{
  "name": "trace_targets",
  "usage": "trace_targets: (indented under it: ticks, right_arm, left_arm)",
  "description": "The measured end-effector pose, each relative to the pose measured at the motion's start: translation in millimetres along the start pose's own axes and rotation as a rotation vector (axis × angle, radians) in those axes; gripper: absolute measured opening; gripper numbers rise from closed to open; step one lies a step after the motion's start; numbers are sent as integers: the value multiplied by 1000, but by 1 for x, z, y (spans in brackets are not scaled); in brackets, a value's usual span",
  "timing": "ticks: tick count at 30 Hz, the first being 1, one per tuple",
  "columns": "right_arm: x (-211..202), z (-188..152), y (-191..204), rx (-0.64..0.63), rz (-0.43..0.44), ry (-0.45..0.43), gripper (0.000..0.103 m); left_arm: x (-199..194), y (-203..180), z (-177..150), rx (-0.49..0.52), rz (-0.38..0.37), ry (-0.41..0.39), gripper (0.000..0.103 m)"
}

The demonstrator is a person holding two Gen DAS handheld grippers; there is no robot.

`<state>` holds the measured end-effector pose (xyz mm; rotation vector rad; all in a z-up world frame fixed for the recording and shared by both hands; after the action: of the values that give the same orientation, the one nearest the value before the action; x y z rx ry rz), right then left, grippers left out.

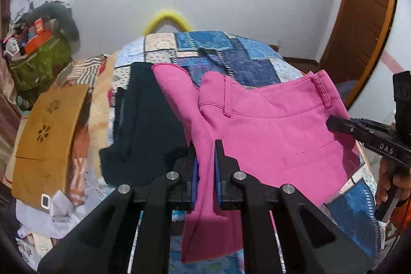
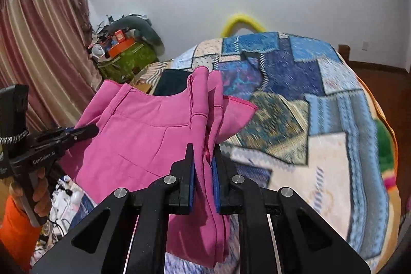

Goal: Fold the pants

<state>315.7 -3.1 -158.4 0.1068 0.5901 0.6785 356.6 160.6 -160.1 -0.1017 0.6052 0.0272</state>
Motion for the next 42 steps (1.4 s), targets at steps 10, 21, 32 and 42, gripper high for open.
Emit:
trace_targets:
  ticks: [10,21,32,42]
  right_arm:
    - [92,13,35,-63,33,35,10]
    - [185,-12,51,-128,1,110,10]
    - [193,-43,38,-104,-54,240,26]
    - [120,-12,67,-80,-13,111,30]
  left_arm:
    - [51,86,0,-57,123,5,11]
    - [140,164,-35,-149,237,69,11]
    - [163,185,-76,-143,269,173,35]
    - [86,160,-60,-139,250,148,41]
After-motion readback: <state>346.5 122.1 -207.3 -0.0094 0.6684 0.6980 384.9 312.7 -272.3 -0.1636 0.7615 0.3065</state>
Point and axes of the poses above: each gripper's, at about its wrist camera, not at the fingertips, and x roughly the way its jaws point, y to its left, z to its top, the point moved 7 cm from there along x, roughly the way its jaws point, and after that the axes turned 11 degrees about -y, right-handed, at the moved point
